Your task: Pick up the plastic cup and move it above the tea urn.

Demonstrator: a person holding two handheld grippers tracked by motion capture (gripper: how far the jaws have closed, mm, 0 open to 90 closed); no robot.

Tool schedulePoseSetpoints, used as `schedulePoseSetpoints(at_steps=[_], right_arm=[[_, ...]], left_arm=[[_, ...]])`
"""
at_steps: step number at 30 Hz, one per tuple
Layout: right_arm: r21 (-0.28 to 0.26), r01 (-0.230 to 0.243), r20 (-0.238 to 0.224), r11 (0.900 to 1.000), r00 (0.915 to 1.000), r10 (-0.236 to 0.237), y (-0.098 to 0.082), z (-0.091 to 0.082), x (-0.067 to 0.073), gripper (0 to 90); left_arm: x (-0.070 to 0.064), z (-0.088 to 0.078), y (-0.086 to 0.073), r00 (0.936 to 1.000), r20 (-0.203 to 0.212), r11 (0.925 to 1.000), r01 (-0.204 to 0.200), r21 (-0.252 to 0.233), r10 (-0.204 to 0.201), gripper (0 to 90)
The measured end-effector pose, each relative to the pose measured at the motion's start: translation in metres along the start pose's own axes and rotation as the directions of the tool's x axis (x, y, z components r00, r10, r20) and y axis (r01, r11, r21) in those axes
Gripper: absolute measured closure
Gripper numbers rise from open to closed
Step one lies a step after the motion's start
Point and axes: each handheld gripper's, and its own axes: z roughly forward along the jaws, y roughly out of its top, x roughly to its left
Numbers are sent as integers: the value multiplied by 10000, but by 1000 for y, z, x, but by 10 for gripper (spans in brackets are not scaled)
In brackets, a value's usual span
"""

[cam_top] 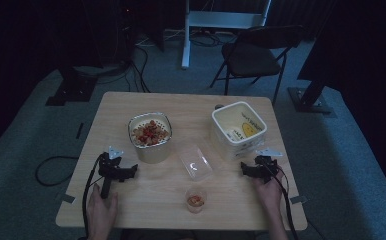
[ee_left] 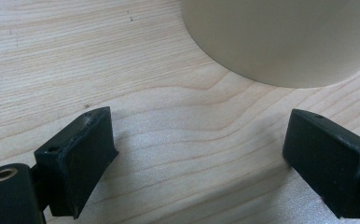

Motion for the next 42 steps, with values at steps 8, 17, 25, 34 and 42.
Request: schedulePoseSetpoints(at_steps=[8,17,25,34,42], right_arm=[[2,16,12,10000,10000,-16,0,0,1,123],[-202,141,-131,9997,9998,-144,-3,-5,7,290],[-318,117,-385,9994,9992,-129,2,-29,29,490],[-1319,978,-1947,9864,9732,-1225,23,-56,79,593],[-1199,1237,-2232,9850,9635,-1481,56,-37,104,623]], left_arm=[[-2,0,0,9996,-181,9998,203,-14,-203,97],[-2,0,0,9996,-192,9998,212,-12,-212,97],[-2,0,0,9996,-192,9998,219,-12,-219,97],[-2,0,0,9996,-195,9998,212,-9,-212,97],[-2,0,0,9996,-196,9998,217,-9,-217,97]])
